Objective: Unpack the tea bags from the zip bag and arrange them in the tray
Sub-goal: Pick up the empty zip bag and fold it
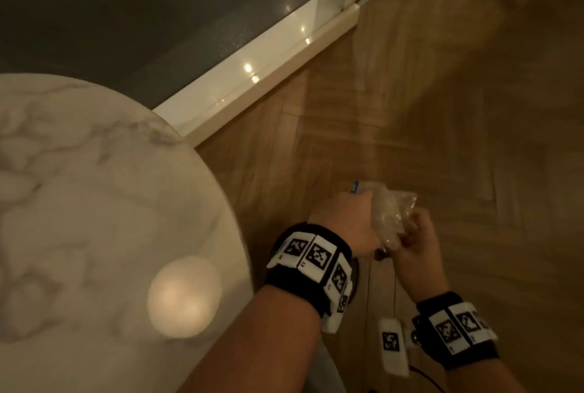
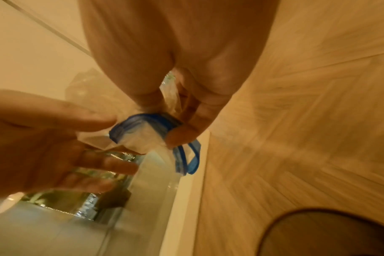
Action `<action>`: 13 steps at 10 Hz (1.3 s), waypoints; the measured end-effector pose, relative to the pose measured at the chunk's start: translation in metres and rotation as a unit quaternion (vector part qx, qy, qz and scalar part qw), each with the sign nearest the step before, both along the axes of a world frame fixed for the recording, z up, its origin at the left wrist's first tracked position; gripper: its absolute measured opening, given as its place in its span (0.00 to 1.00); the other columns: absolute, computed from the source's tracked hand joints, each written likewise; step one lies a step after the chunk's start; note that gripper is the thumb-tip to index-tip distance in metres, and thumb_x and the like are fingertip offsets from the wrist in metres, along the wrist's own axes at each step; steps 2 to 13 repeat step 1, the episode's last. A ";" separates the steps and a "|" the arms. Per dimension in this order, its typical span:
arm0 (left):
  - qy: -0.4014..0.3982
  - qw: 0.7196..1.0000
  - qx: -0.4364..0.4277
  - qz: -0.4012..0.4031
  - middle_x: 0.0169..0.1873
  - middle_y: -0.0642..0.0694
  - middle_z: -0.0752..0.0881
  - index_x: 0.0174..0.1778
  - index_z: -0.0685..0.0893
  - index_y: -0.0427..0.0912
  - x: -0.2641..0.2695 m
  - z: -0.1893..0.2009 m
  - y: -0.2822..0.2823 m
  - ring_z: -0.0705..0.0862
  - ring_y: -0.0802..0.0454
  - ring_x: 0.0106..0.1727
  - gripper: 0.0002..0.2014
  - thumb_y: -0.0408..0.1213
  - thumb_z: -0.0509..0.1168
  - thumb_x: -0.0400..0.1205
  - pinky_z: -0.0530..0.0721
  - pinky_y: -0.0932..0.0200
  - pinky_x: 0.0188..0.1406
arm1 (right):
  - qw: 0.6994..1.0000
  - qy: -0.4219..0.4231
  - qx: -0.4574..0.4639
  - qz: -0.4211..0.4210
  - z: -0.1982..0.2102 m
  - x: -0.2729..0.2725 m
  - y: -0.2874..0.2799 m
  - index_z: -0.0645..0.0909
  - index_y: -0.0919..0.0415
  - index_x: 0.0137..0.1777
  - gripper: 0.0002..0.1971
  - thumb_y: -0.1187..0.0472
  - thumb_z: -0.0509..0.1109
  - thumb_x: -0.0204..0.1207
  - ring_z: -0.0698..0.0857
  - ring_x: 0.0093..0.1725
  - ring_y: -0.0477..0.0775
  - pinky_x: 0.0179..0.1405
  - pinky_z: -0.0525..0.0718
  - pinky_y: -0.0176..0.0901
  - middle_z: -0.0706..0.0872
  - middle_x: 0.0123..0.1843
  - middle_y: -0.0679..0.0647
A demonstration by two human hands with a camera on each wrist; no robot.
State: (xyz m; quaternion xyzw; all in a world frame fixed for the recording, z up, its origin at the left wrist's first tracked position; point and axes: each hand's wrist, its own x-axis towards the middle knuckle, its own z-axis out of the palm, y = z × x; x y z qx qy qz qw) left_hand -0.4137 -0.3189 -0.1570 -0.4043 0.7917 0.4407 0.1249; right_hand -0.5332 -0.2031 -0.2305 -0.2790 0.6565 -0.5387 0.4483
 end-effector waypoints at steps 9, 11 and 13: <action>-0.115 0.990 -0.005 -0.087 0.61 0.42 0.85 0.65 0.79 0.43 -0.005 -0.014 0.000 0.86 0.42 0.56 0.15 0.42 0.67 0.84 0.88 0.46 0.51 | 0.994 0.030 0.093 0.042 -0.039 0.016 -0.001 0.81 0.61 0.56 0.16 0.82 0.68 0.77 0.89 0.44 0.54 0.38 0.87 0.40 0.89 0.46 0.59; -0.115 0.990 -0.005 -0.087 0.61 0.42 0.85 0.65 0.79 0.43 -0.005 -0.014 0.000 0.86 0.42 0.56 0.15 0.42 0.67 0.84 0.88 0.46 0.51 | 0.994 0.030 0.093 0.042 -0.039 0.016 -0.001 0.81 0.61 0.56 0.16 0.82 0.68 0.77 0.89 0.44 0.54 0.38 0.87 0.40 0.89 0.46 0.59; -0.115 0.990 -0.005 -0.087 0.61 0.42 0.85 0.65 0.79 0.43 -0.005 -0.014 0.000 0.86 0.42 0.56 0.15 0.42 0.67 0.84 0.88 0.46 0.51 | 0.994 0.030 0.093 0.042 -0.039 0.016 -0.001 0.81 0.61 0.56 0.16 0.82 0.68 0.77 0.89 0.44 0.54 0.38 0.87 0.40 0.89 0.46 0.59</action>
